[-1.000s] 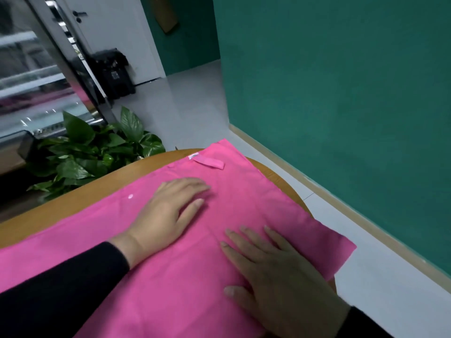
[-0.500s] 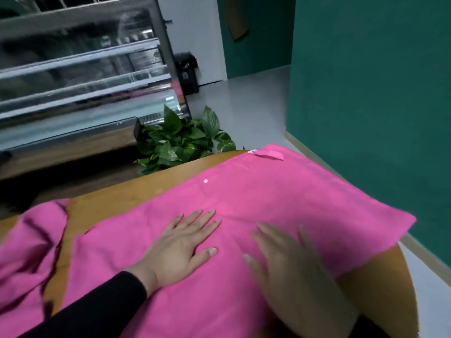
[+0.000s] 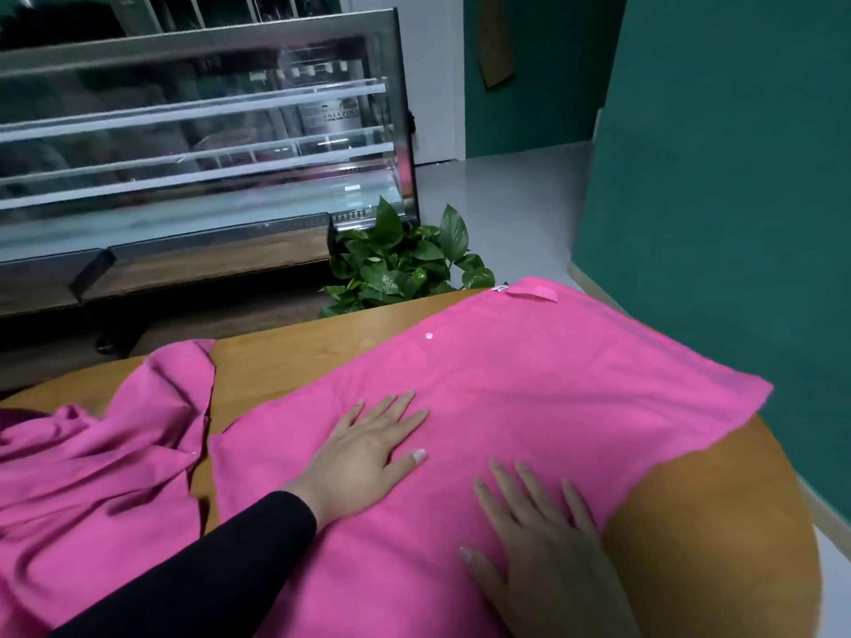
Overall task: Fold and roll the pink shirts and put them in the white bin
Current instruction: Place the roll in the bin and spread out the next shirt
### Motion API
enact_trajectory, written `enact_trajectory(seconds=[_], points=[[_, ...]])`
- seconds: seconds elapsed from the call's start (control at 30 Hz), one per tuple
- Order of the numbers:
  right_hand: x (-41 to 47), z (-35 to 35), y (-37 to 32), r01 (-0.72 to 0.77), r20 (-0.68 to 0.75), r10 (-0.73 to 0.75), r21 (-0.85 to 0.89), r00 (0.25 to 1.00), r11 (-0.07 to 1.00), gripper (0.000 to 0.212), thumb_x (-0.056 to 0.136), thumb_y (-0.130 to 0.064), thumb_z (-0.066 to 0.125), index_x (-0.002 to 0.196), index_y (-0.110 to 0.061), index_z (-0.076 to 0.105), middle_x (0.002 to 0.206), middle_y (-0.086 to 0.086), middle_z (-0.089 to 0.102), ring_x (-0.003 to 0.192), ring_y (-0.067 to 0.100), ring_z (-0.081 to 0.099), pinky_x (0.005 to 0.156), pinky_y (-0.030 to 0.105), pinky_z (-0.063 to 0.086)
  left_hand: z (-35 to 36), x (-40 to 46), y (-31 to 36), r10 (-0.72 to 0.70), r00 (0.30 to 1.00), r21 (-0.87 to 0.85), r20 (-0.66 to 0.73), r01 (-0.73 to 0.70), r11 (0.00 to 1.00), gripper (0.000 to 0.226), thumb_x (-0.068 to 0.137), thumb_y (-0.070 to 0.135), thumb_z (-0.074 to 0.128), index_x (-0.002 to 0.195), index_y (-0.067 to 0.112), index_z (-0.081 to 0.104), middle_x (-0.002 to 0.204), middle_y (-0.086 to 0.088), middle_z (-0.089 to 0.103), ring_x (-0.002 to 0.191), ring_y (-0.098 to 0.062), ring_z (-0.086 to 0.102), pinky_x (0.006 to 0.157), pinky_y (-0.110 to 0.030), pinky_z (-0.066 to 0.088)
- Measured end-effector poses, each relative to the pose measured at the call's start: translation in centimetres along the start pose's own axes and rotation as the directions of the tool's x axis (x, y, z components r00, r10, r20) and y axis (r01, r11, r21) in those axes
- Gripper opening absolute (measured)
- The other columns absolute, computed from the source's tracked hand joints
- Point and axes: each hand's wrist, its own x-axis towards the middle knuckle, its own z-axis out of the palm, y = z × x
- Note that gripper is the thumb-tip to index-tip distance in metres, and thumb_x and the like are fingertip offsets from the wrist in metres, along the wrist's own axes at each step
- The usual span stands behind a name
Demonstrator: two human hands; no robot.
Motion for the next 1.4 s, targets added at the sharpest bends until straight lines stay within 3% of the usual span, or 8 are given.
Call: enact_trajectory(seconds=[0.23,0.4,0.53,0.73,0.97,1.2,1.33,1.4], points=[[1.2,-1.8,3.5,0.121,0.124,-0.109,-0.096,0.986,0.988,0.073,0.092,-0.079,0.027,0.15,-0.037,0.044,0.16,-0.011,0.036,0.147,0.017,0.037,0.114,0.05,0.018,0.0,-7.8,-6.8,-0.235,0.972,0.064,-0.017,0.236,0.97,0.086,0.077,0.086,-0.014,0.154,0.051,0.002,0.162,0.022,-0.011,0.152,-0.005,-0.011,0.124,-0.045,-0.006],[2.3,-3.6,4.8,0.107,0.276,-0.084,-0.071,0.957,0.992,0.07,0.094,-0.077,0.021,0.156,-0.051,0.001,0.16,-0.026,-0.018,0.152,0.007,-0.015,0.119,0.05,-0.016,1.6,-10.1,-3.4,-0.331,0.939,0.078,-0.091,0.338,0.938,0.093,0.075,0.082,-0.022,0.157,0.044,-0.001,0.165,0.016,-0.01,0.153,-0.009,-0.01,0.123,-0.046,-0.005],[-1.0,-2.8,-0.8,-0.05,0.035,0.052,-0.053,0.998,0.997,0.059,0.079,-0.059,0.039,0.119,-0.033,0.074,0.134,-0.006,0.066,0.122,0.018,0.064,0.106,0.055,0.019,2.4,-11.8,-0.9,-0.427,0.895,0.052,-0.128,0.436,0.899,0.081,0.086,0.079,-0.008,0.158,0.041,-0.001,0.166,0.013,-0.006,0.154,-0.013,-0.007,0.123,-0.048,-0.003],[-7.3,0.3,-7.6,-0.112,0.063,0.108,0.053,0.992,0.992,0.078,0.053,-0.085,0.045,0.103,-0.035,0.078,0.118,-0.005,0.074,0.107,0.017,0.07,0.115,0.055,0.008,3.1,-13.5,2.5,-0.516,0.848,0.01,-0.121,0.521,0.853,0.089,0.082,0.083,-0.003,0.158,0.037,0.003,0.168,0.008,-0.001,0.155,-0.02,-0.002,0.122,-0.056,0.001],[-10.0,-0.8,-4.3,0.021,0.111,-0.017,-0.034,0.994,0.999,0.073,0.083,-0.076,0.046,0.141,-0.034,0.057,0.152,-0.007,0.05,0.136,0.02,0.052,0.109,0.059,0.027,2.2,-16.6,0.6,-0.351,0.933,-0.014,-0.083,0.351,0.936,0.095,0.072,0.088,-0.003,0.156,0.045,0.011,0.166,0.014,-0.002,0.154,-0.011,-0.002,0.123,-0.046,0.001],[-10.1,-4.7,0.9,0.124,0.238,-0.083,-0.161,0.968,0.979,0.064,0.096,-0.072,0.009,0.156,-0.051,0.002,0.162,-0.028,-0.015,0.153,0.007,-0.011,0.119,0.047,-0.015,2.6,-22.8,-4.4,-0.076,0.991,-0.129,-0.114,0.061,0.99,0.082,0.081,0.088,0.033,0.151,0.044,0.033,0.158,0.028,0.016,0.148,0.006,0.012,0.12,-0.018,0.006],[-12.6,-4.0,-0.5,0.197,0.171,-0.172,-0.143,0.97,0.97,0.065,0.09,-0.077,0.036,0.137,-0.038,0.057,0.147,-0.014,0.052,0.143,0.006,0.039,0.115,0.043,0.015,3.4,-23.5,-5.4,-0.011,0.975,-0.187,-0.22,-0.031,0.982,0.057,0.09,0.059,0.052,0.143,0.038,0.051,0.153,0.025,0.036,0.143,-0.001,0.033,0.119,-0.018,0.016],[-14.4,-1.8,-1.7,0.321,0.149,-0.301,-0.141,0.942,0.936,0.051,0.088,-0.051,0.048,0.135,-0.034,0.054,0.146,-0.008,0.051,0.151,0.011,0.023,0.112,0.046,0.016,3.4,-23.1,-5.8,0.02,0.957,-0.172,-0.29,-0.072,0.982,0.046,0.094,0.044,0.049,0.137,0.032,0.059,0.147,0.019,0.047,0.137,-0.005,0.043,0.117,-0.016,0.021]])
